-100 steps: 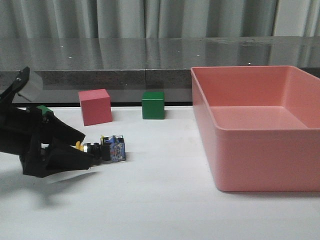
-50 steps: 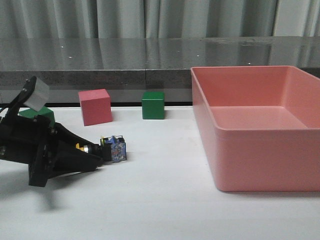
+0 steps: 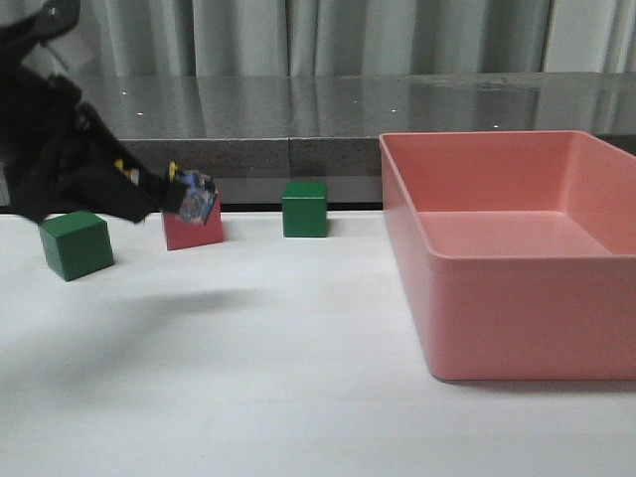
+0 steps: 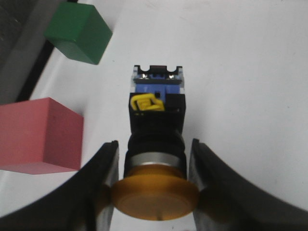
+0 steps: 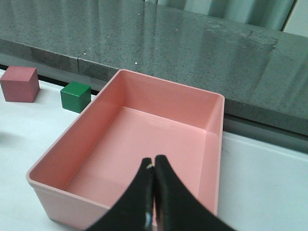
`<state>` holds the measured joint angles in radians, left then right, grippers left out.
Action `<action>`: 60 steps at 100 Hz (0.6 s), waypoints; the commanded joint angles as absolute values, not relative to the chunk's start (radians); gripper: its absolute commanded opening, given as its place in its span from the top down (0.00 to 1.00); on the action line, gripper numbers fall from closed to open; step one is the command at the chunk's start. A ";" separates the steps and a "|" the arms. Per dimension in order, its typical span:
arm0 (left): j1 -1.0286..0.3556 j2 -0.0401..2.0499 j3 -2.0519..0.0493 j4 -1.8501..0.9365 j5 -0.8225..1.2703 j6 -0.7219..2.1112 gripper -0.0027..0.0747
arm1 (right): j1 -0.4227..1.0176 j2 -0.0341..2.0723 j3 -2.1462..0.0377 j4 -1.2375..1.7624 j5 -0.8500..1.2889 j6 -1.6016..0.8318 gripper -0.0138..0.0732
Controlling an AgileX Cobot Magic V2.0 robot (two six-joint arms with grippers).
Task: Place and stand button with both arms
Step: 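Lift the button with the left gripper and rotate it cap-up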
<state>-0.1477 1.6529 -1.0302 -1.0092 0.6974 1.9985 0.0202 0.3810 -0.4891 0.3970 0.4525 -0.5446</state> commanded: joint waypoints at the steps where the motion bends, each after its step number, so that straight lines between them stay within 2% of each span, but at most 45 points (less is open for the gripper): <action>1: -0.198 1.573 -1.159 -0.749 0.798 1.681 0.99 | 0.013 0.385 -0.516 0.419 0.380 -0.546 0.91; 20: -0.308 1.616 -1.394 -0.328 1.072 1.320 0.99 | 0.013 0.385 -0.516 0.419 0.388 -0.546 0.91; 40: -0.417 1.699 -1.475 0.020 1.084 1.098 0.99 | 0.013 0.385 -0.516 0.419 0.406 -0.546 0.91; 60: -0.487 1.786 -1.477 0.158 1.095 1.037 0.99 | 0.013 0.385 -0.516 0.419 0.406 -0.546 0.91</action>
<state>-0.4532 1.7987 -1.4445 0.1049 1.0929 1.0715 0.0202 0.3810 -0.4891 0.3970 0.4719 -0.5446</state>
